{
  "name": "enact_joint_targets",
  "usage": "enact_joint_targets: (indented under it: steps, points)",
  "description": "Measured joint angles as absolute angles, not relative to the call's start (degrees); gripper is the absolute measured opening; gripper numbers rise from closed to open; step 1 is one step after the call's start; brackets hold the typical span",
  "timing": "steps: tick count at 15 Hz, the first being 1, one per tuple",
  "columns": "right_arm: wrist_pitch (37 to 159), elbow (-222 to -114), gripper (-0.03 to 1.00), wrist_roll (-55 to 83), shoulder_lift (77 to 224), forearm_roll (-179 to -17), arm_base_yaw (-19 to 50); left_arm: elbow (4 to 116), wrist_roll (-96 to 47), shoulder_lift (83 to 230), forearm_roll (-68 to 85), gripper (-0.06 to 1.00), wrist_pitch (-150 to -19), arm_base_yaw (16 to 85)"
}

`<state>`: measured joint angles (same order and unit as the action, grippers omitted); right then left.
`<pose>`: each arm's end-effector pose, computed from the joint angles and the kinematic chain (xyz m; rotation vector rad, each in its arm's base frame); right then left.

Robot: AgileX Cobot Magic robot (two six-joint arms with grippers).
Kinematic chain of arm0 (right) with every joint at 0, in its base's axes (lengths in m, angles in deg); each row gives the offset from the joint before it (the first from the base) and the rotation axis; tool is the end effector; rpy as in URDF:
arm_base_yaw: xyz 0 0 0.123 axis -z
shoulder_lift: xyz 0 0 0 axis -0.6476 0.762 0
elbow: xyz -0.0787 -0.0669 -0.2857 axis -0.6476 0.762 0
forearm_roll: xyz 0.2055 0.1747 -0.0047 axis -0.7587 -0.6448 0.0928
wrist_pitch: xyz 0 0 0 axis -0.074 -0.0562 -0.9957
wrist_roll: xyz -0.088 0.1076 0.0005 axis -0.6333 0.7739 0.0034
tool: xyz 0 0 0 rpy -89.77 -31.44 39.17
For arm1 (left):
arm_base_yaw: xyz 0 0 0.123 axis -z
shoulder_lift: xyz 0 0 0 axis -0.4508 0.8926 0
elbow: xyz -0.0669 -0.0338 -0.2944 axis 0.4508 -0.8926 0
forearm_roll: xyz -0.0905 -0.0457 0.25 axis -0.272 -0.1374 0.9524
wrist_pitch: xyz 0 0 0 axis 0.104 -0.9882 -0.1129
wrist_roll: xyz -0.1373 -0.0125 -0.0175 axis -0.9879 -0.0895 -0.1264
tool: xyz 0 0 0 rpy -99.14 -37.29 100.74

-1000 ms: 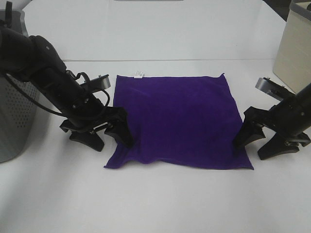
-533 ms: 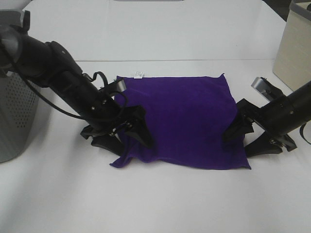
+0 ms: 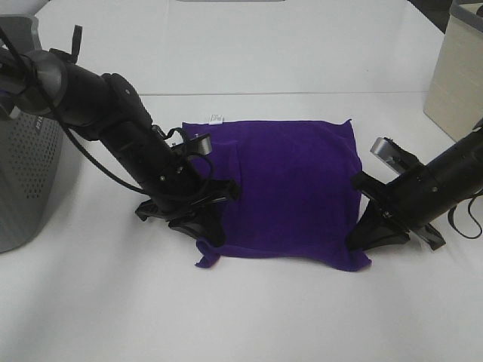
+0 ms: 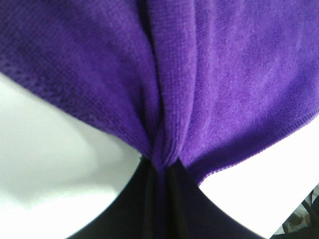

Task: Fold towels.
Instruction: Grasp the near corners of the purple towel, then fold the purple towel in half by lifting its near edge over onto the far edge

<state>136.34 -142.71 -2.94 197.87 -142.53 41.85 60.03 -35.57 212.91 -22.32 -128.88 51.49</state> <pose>0.3307 0.0730 0.0268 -0.1216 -2.9237 -0.9474 0.3695 -0.2492 0.0350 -0.4354 -2.9341 0.8377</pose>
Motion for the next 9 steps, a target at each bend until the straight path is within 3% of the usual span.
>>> enact_joint_targets:
  steps: [5,9]
  points:
    - [134.39,-142.08,0.00,-2.31,190.31,-139.78,41.85,59.75,-35.57,208.85,-18.77,0.02,-130.14,51.49]
    - [134.27,-151.30,0.00,-1.22,187.56,-139.73,41.85,66.45,-36.95,206.44,-17.63,0.02,-129.11,51.49]
